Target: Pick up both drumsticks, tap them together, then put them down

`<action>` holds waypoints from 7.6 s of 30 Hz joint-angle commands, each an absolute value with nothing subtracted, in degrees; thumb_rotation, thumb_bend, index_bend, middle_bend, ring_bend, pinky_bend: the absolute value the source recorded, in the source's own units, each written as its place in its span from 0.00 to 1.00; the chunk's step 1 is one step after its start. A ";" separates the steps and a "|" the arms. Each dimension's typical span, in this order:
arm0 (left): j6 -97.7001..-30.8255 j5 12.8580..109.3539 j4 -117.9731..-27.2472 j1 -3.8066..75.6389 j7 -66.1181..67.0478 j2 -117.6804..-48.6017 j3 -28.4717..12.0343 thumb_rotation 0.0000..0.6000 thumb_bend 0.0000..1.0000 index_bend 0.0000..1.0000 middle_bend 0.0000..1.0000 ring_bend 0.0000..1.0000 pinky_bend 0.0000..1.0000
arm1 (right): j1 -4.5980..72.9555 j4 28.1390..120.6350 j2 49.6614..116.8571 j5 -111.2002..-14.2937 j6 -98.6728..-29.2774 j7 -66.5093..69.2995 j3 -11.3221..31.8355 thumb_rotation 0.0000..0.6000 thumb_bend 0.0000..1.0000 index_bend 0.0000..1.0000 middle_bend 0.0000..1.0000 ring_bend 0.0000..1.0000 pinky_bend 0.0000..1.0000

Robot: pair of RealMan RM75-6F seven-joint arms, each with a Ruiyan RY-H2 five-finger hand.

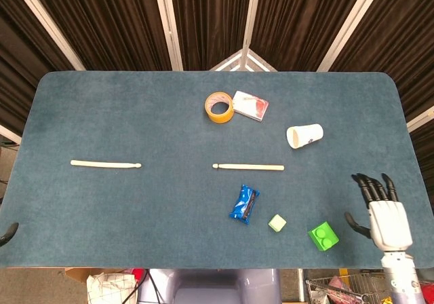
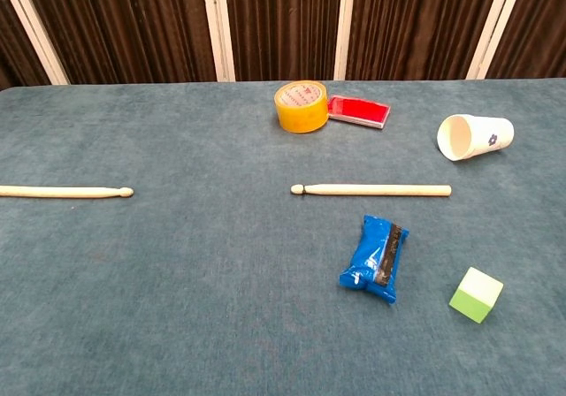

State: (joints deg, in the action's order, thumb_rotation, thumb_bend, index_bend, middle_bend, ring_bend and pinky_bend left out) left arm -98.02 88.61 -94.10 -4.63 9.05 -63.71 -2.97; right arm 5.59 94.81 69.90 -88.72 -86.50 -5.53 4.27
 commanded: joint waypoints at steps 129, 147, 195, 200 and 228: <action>-93.84 81.87 -93.15 -3.20 10.85 -64.22 -4.58 1.00 0.30 0.08 0.00 0.00 0.01 | 44.48 68.12 107.23 -49.39 -62.17 -45.96 12.75 1.00 0.44 0.66 0.61 0.40 0.00; -96.17 83.21 -92.77 -3.42 8.69 -63.82 -5.42 1.00 0.30 0.09 0.03 0.00 0.01 | 41.55 74.30 98.85 -66.94 -65.30 -26.75 10.47 1.00 0.46 0.67 0.63 0.41 0.00; -55.07 67.44 -62.94 25.48 12.52 -71.44 -11.19 1.00 0.28 0.25 0.23 0.00 0.08 | 34.82 83.09 71.27 -85.58 -76.38 16.04 14.90 1.00 0.46 0.69 0.63 0.41 0.00; -52.16 66.94 -64.25 27.64 12.39 -73.33 -11.17 1.00 0.28 0.28 0.25 0.00 0.08 | 34.36 84.29 70.42 -85.32 -76.69 15.38 15.07 1.00 0.46 0.69 0.63 0.41 0.00; -48.64 62.35 -61.58 31.23 10.39 -85.45 -9.94 1.00 0.31 0.35 0.36 0.03 0.08 | 32.80 83.04 69.93 -82.49 -75.84 14.58 15.54 1.00 0.46 0.69 0.64 0.41 0.00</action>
State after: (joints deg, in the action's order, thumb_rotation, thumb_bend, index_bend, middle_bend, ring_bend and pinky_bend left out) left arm -48.48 62.43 -61.57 31.09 10.19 -85.25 -9.93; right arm 32.95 82.89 70.12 -82.54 -75.84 14.41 15.57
